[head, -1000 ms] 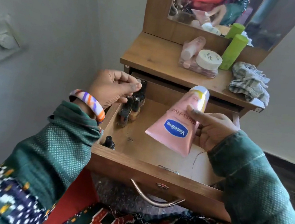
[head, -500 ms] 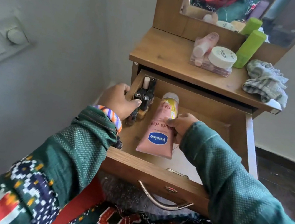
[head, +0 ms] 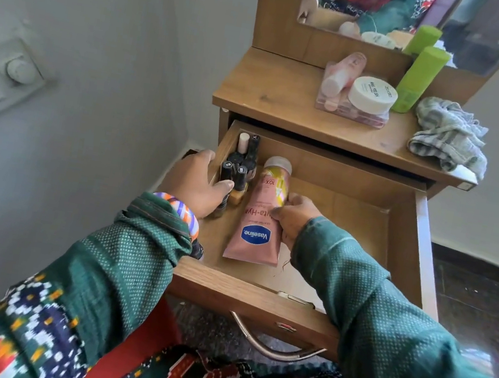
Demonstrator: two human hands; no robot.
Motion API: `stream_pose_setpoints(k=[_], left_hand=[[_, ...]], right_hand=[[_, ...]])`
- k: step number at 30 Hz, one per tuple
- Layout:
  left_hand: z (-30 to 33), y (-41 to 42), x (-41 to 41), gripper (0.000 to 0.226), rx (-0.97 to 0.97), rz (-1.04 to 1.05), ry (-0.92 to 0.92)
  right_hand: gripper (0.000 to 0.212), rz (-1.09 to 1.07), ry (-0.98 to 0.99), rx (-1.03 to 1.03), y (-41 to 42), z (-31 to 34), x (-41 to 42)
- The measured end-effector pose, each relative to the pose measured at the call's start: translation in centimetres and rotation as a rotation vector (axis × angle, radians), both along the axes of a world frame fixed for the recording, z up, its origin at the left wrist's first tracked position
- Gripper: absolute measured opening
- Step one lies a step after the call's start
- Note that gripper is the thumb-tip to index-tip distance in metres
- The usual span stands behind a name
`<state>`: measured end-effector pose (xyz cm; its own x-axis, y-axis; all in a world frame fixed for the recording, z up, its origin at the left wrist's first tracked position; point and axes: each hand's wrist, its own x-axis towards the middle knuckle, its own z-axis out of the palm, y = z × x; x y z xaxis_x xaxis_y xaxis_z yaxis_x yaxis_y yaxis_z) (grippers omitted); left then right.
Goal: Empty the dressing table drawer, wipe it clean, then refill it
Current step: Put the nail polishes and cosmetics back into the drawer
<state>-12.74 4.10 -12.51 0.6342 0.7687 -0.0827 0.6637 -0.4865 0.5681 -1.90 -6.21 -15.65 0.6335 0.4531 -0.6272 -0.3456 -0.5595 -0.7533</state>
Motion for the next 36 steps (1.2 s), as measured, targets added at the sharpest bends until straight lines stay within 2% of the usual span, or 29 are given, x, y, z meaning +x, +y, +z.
stream_pose_setpoints(k=[6,10,25,29,32,36], left_hand=[[0.1,-0.1,-0.1,0.058,-0.001,-0.012,0.020],[0.2,-0.1,-0.1,0.060,-0.019,-0.011,0.015],[0.8,-0.6,-0.3,0.056,-0.032,-0.007,0.007],[0.8,-0.5,-0.3,0.054,-0.030,-0.005,0.000],[0.7,-0.5,-0.3,0.053,-0.029,0.015,-0.032],[1.1,-0.6,-0.2,0.044,0.043,0.047,-0.183]], right_hand=[[0.049,0.043,-0.171,-0.069,-0.8,0.4,-0.3],[0.051,0.056,-0.258,-0.105,-1.2,0.7,-0.4],[0.041,0.117,-0.277,-0.154,-1.4,1.4,-0.8],[0.046,0.141,-0.281,-0.171,-1.4,1.9,-1.1],[0.059,0.100,-0.402,-0.215,-1.6,2.0,-0.9],[0.069,0.012,-0.639,-0.140,-2.2,3.3,-0.1]])
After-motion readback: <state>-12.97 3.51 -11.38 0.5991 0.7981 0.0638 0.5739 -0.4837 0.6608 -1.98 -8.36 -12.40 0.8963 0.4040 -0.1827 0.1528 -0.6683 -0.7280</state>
